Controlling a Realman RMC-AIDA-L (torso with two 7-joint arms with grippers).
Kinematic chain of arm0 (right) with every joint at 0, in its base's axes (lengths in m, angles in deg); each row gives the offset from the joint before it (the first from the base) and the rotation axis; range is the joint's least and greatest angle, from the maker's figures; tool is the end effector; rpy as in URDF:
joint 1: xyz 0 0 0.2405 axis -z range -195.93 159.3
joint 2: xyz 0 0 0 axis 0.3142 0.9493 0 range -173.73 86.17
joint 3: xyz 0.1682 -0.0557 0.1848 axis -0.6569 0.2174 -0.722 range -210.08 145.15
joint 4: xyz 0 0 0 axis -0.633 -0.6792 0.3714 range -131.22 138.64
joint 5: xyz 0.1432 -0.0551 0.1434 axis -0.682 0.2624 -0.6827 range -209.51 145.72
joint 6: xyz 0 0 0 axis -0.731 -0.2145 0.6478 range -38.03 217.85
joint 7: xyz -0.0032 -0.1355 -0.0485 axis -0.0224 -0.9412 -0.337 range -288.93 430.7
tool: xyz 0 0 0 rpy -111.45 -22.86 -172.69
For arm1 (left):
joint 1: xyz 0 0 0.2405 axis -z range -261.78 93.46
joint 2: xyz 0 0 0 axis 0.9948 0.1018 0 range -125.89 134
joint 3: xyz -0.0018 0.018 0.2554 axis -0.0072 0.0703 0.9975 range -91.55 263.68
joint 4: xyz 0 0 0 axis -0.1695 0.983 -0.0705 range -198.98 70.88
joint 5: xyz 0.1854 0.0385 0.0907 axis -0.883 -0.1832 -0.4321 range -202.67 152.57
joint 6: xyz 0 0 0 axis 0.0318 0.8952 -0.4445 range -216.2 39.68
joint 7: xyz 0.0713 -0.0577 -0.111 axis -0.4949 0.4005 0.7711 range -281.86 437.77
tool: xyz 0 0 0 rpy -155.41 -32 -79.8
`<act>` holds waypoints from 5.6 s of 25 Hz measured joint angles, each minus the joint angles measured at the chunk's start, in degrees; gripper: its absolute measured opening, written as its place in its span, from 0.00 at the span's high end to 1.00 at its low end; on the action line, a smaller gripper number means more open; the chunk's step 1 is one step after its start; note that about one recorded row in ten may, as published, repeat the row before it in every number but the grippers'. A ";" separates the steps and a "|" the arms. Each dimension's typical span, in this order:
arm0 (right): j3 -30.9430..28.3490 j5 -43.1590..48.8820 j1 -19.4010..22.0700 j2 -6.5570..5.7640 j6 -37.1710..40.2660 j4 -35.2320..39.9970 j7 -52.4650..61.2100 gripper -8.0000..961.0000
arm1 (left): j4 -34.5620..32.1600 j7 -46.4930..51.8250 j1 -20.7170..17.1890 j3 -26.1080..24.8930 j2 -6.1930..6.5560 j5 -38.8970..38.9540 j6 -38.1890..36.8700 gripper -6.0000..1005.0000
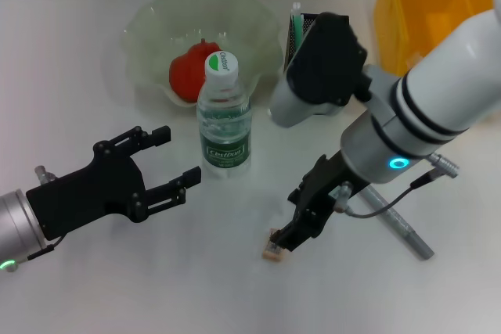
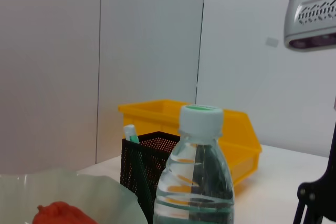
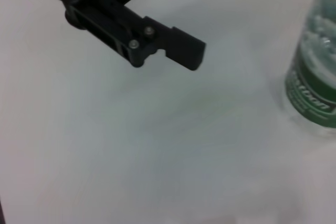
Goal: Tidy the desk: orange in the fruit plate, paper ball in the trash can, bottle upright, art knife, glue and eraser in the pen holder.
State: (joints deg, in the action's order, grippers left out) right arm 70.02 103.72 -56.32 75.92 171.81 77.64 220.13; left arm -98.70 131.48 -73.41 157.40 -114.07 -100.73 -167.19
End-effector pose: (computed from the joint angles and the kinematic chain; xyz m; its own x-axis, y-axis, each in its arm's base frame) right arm 0.1287 0.3125 -0.0872 0.8454 -0.4277 0.3200 -0.3929 -0.9038 -0.1697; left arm -0.3011 0.2597 -0.0311 0.7790 0.1441 0.6103 0.4201 -0.8424 -0.3373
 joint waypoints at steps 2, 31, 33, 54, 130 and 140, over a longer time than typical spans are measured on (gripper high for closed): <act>1.43 -0.43 -0.88 0.02 -0.82 -1.17 0.41 0.27 | 0.21 0.00 -0.01 -0.01 0.00 0.00 0.02 0.22; 10.63 3.02 -3.35 -0.04 -1.92 0.54 7.05 0.58 | 0.46 -0.09 -0.76 -0.24 0.09 -0.07 0.05 0.22; 8.81 6.42 -1.28 -0.11 0.50 4.23 8.61 0.58 | 0.46 -0.09 -0.75 -0.18 0.08 -0.07 -0.03 0.22; -28.58 11.98 3.07 -0.51 -5.85 16.11 2.19 0.53 | 1.23 -0.07 -0.04 2.90 -0.26 -0.08 -2.11 0.22; -6.69 16.76 5.65 0.18 5.05 1.21 20.13 0.65 | 3.36 -0.18 2.02 3.11 -0.17 -0.08 -2.39 0.22; -7.14 16.68 7.03 -0.21 4.80 4.52 20.00 0.79 | 3.45 -0.17 1.99 3.00 -0.10 -0.08 -2.29 0.22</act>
State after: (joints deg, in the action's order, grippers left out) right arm 62.89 120.41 -49.29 75.71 176.61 82.16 240.13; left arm -95.25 131.30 -71.42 160.40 -114.17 -100.81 -169.48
